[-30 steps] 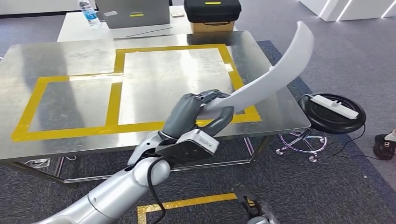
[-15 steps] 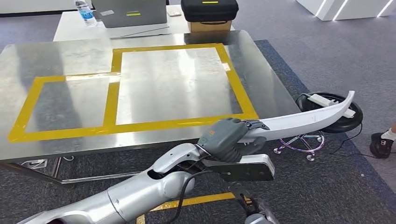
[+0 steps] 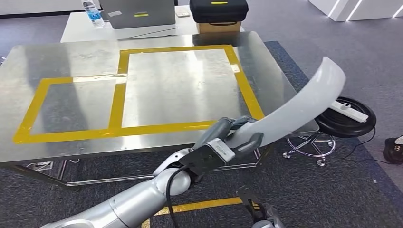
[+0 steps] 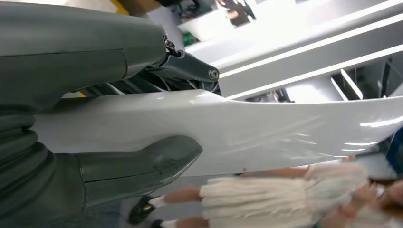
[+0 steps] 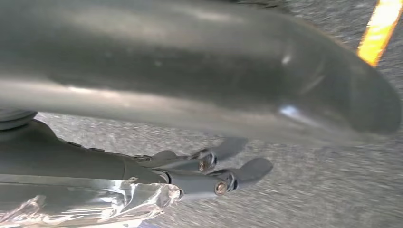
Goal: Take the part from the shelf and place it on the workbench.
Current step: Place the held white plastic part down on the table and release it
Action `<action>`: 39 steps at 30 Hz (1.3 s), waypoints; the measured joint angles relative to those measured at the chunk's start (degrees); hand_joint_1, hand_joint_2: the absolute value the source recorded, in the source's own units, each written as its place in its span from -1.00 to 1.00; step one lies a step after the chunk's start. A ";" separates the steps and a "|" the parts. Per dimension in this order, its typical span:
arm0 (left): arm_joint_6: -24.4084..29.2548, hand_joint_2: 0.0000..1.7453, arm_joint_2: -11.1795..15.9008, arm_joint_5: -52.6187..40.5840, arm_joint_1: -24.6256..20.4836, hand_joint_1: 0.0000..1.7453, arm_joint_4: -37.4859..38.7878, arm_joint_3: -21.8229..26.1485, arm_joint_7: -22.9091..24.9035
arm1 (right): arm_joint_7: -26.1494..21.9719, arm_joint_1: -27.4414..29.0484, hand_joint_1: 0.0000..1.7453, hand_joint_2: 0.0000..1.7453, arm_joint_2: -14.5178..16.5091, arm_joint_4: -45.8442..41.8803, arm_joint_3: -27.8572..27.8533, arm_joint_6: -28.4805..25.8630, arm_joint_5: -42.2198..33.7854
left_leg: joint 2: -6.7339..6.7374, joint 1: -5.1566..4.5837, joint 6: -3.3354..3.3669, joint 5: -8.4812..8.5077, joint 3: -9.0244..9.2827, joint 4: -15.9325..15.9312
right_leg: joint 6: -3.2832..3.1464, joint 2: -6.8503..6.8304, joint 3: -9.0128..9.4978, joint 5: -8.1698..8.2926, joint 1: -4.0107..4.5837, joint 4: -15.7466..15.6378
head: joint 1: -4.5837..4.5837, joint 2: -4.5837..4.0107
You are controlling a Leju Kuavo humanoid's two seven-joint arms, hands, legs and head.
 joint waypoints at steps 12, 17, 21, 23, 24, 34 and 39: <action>-3.68 1.00 2.12 5.14 8.68 1.00 -18.17 11.28 -2.65 | -0.96 1.51 -1.00 -1.00 -0.15 -0.02 -0.48 -1.78 -2.74 | 0.26 0.13 -0.52 -1.52 -3.95 7.40 | -2.19 -0.05 0.21 -0.12 0.21 -0.03 | -0.58 -0.01; -5.73 1.00 4.29 8.02 14.51 1.00 -31.51 13.56 -3.78 | -2.14 2.52 -1.00 -1.00 -0.27 -0.02 -1.58 -2.79 -4.65 | 0.13 0.03 0.28 0.16 -0.53 0.04 | -0.87 -0.13 0.15 -0.37 0.45 -0.19 | -0.42 -0.01; -7.02 1.00 5.84 10.51 18.11 1.00 -37.61 14.32 -5.51 | -2.75 3.15 -1.00 -1.00 -0.43 -0.02 -2.54 -3.45 -5.51 | 0.18 0.42 1.11 0.30 -0.20 -0.32 | 0.20 -0.28 -3.34 -5.16 0.33 7.86 | 0.02 -0.01; -7.56 1.00 6.56 11.16 19.63 1.00 -39.49 14.65 -5.97 | -3.00 3.53 -1.00 -1.00 -0.51 -0.02 -3.01 -3.67 -5.91 | 0.18 0.41 1.25 0.25 -0.17 -0.30 | 0.46 -0.29 -6.53 -7.83 0.30 14.81 | 0.05 -0.01; -7.74 1.00 6.87 11.27 20.25 1.00 -40.21 14.78 -6.09 | -3.09 3.69 -1.00 -1.00 -0.54 -0.02 -3.23 -3.78 -6.11 | 0.16 0.41 1.27 0.23 -0.13 -0.29 | 0.51 -0.29 -7.04 -7.74 0.30 15.87 | 0.08 -0.01; -9.88 1.00 8.97 7.61 22.79 1.00 -43.19 15.24 -7.87 | -4.38 4.32 -1.00 -1.00 -0.88 -0.02 -5.06 -4.41 -7.42 | 0.11 0.15 -0.89 -1.18 -0.27 1.00 | -1.88 -0.14 1.21 -0.63 0.39 -0.52 | -0.16 -0.01; -11.42 1.00 9.90 8.19 23.75 1.00 -43.52 15.41 -8.30 | -4.74 4.86 -1.00 -1.00 -1.14 -0.02 -5.80 -4.63 -7.73 | 0.23 0.31 -1.64 -7.79 -7.25 15.62 | -2.53 -0.35 1.20 -0.61 0.27 -0.63 | -0.49 -0.01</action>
